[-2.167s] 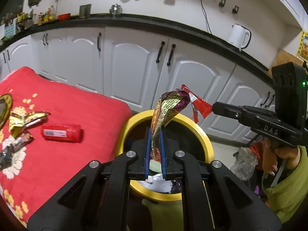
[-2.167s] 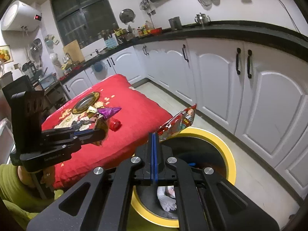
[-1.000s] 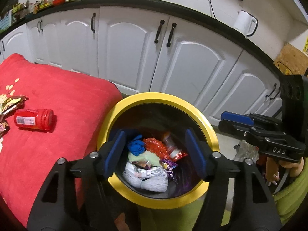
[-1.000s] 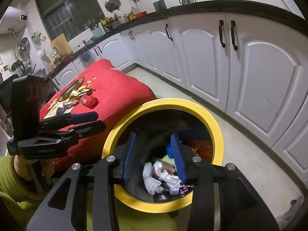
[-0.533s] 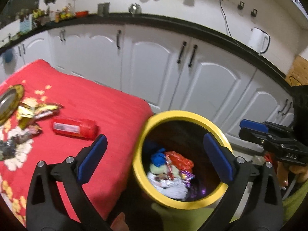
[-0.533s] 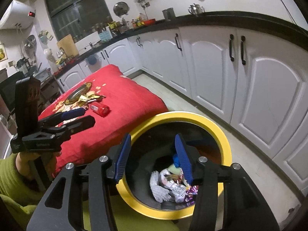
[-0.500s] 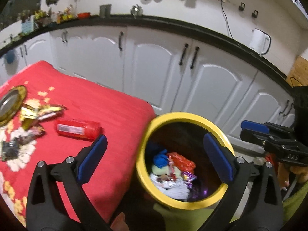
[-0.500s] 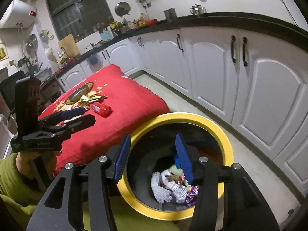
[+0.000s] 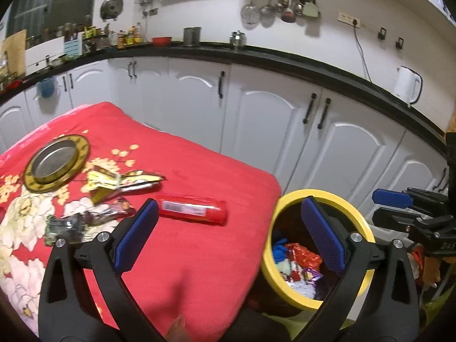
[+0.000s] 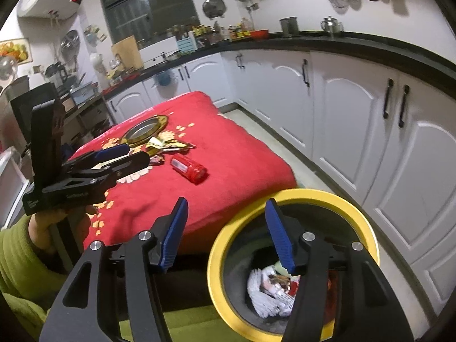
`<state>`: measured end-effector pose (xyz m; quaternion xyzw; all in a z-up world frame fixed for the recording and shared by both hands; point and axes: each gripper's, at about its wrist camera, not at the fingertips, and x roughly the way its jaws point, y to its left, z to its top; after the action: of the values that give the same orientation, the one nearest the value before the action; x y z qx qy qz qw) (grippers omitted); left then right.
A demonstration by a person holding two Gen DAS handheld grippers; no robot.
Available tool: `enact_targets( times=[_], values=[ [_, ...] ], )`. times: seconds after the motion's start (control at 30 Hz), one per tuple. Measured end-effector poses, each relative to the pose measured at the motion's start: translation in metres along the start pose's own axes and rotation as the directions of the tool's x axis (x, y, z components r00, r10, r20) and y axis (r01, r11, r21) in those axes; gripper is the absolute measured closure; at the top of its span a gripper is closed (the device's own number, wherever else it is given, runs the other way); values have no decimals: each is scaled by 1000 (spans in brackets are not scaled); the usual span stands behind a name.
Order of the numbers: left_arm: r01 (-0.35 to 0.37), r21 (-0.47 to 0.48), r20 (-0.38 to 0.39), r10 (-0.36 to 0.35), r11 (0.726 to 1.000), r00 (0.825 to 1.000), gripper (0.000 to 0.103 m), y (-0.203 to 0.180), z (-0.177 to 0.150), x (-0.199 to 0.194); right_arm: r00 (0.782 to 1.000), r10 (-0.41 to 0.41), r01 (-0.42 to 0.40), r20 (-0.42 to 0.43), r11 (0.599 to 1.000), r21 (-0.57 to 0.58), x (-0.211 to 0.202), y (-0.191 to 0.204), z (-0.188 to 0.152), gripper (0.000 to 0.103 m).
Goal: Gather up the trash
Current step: 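Grasp the brown chocolate wrapper with the left tool while the right tool grasps the red container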
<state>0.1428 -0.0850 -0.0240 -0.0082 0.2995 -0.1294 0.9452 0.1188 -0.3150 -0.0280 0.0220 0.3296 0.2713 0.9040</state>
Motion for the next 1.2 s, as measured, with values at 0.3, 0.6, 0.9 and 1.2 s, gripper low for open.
enact_targets(
  times=[0.3,0.6,0.9,1.2],
  values=[
    [-60,-36,-4,60,998,998,11,47,-3,-5,999,36,-37,-6,996,-75,27,36,20,42],
    [-103,-7,-74,103,995,992,11,103,-8,5,997,72,-73,-15,986,-152,69,65,40,35],
    [-84,60,-183,94,995,979,18,143,-5,31,994,50,-73,-100,967,-242,139,81,57,29],
    [-8,187,-291,64,982,955,44,140,-5,60,977,-50,-25,-208,940,-341,207,78,50,28]
  ],
)
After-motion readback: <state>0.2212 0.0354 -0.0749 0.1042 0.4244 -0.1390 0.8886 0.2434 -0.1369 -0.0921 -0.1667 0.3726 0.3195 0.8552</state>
